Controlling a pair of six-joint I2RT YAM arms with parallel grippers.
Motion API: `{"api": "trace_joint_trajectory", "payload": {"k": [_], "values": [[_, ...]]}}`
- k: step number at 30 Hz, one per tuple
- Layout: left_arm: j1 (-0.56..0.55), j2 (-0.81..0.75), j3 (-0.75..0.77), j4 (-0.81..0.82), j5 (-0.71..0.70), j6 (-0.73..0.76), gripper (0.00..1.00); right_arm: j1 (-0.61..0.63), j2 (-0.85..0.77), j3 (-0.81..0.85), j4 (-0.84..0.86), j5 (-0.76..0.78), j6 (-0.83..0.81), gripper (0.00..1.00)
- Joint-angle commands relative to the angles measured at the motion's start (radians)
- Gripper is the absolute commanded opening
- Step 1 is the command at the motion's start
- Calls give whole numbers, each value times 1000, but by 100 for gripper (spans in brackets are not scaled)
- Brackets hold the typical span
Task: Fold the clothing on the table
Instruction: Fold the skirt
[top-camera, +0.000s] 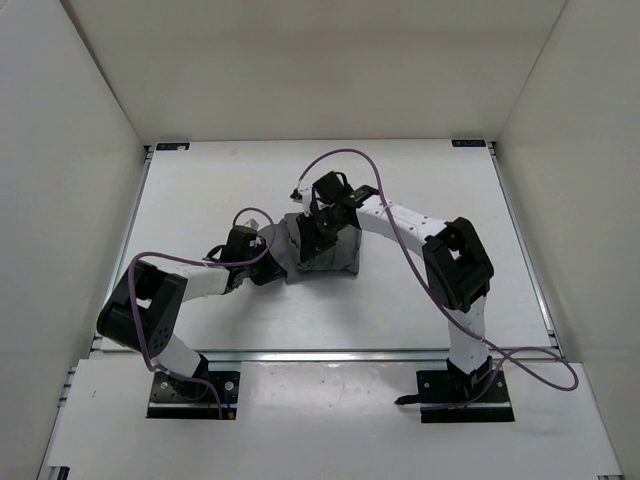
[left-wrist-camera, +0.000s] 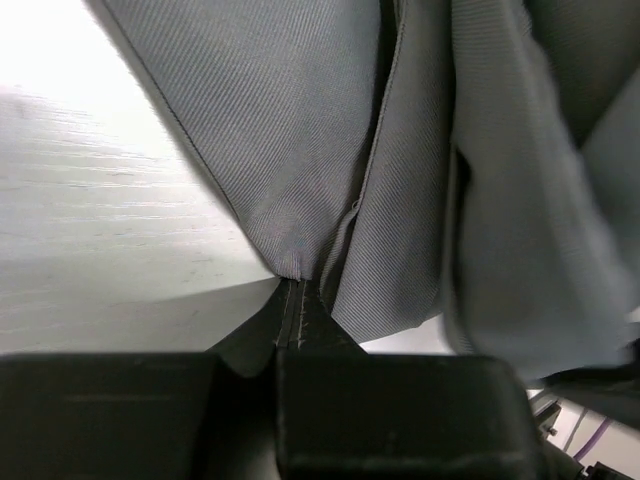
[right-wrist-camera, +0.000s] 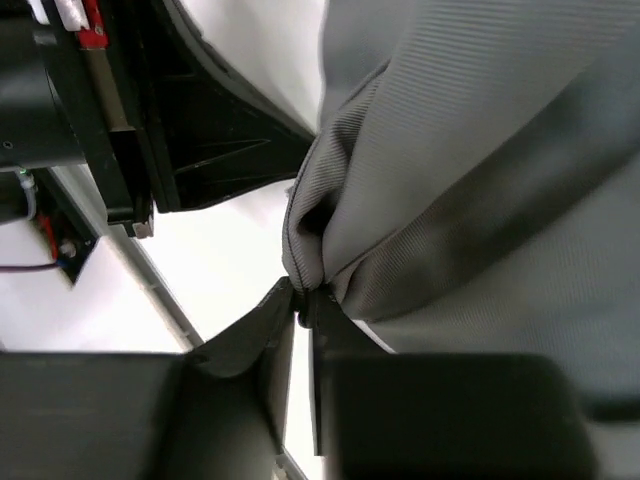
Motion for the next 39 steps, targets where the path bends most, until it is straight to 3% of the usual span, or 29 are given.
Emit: {"api": "trace_joint_trajectory", "payload": {"k": [1,3,5,9,10,11,14,18,21,24,26,29,30,34,39], "values": [[20,-17,-27,-48,-16,21,0,26,20,29,59,-127,-3,11],[23,-26,-36,-48,-18,12,0,27,9,23,103,-202,2,36],[32,-44,-42,-45,-6,6,1,38,-24,-14,155,-230,-4,47],[67,-127,-60,-71,22,0,18,27,-202,-140,371,-235,28,55],[78,-144,-56,-85,20,4,31,24,-265,-204,417,-219,48,56],[87,-181,-60,-103,11,6,41,4,-296,-268,492,-212,80,56],[115,-273,-73,-187,5,21,54,-40,-405,-365,560,-143,127,55],[155,-418,-119,-258,10,33,60,-121,-443,-422,537,-109,155,48],[181,-514,-128,-338,43,76,62,-167,-460,-488,571,-181,206,43],[205,-577,-59,-460,100,194,76,-195,-523,-558,574,-176,221,45],[233,-571,69,-581,138,305,83,-209,-549,-581,551,-135,198,45],[235,-517,249,-837,19,478,88,-264,-574,-609,488,-118,175,46],[223,-505,277,-871,-2,493,99,-275,-578,-617,482,-123,172,46],[170,-456,325,-968,-30,595,99,-322,-595,-643,453,-115,160,47],[164,-502,257,-961,-70,607,99,-319,-548,-589,343,67,82,52]]}}
